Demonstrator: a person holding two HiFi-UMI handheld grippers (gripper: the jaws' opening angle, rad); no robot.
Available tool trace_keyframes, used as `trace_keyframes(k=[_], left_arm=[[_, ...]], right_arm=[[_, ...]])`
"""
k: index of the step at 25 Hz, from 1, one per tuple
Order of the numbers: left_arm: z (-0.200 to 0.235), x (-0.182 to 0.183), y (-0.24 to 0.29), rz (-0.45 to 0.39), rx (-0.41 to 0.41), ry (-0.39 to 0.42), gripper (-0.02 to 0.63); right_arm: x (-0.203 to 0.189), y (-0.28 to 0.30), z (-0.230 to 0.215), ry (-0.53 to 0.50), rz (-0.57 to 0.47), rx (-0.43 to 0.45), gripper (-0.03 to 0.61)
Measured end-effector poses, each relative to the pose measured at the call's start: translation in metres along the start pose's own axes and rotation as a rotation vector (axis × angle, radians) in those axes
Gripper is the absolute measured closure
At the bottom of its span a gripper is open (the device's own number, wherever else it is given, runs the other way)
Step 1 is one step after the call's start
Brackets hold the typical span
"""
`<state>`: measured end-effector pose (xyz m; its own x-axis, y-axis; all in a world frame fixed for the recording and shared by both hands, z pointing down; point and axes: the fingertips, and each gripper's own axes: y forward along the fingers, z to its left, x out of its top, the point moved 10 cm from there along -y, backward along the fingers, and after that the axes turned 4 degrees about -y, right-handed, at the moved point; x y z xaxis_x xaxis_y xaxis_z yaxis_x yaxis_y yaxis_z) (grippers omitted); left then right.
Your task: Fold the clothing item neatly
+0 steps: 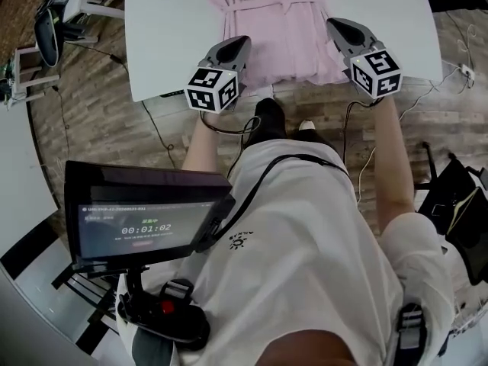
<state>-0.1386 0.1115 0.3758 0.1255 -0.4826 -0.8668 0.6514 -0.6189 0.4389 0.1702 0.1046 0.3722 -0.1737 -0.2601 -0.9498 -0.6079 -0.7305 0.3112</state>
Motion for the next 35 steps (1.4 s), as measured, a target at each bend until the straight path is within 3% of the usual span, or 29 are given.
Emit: trace_keyframes(k=[7, 13, 27, 35], left_arm=[[-0.05, -0.029, -0.034, -0.005, 0.054, -0.022, 0.611], [-0.061, -0.056, -0.06, 0.033, 0.117, -0.038, 0.611], [-0.011, -0.145, -0.097, 0.196, 0.286, -0.068, 0.611], [0.029, -0.195, -0.093, 0.288, 0.289, -0.022, 0.611]], right_arm=[[-0.026, -0.058, 0.017, 0.032, -0.008, 0.033, 0.575], [-0.045, -0.09, 0.018, 0.06, 0.006, 0.024, 0.575], [-0.112, -0.126, 0.042, 0.118, 0.144, -0.036, 0.575], [-0.153, -0.128, 0.058, 0.105, 0.222, -0.127, 0.575]])
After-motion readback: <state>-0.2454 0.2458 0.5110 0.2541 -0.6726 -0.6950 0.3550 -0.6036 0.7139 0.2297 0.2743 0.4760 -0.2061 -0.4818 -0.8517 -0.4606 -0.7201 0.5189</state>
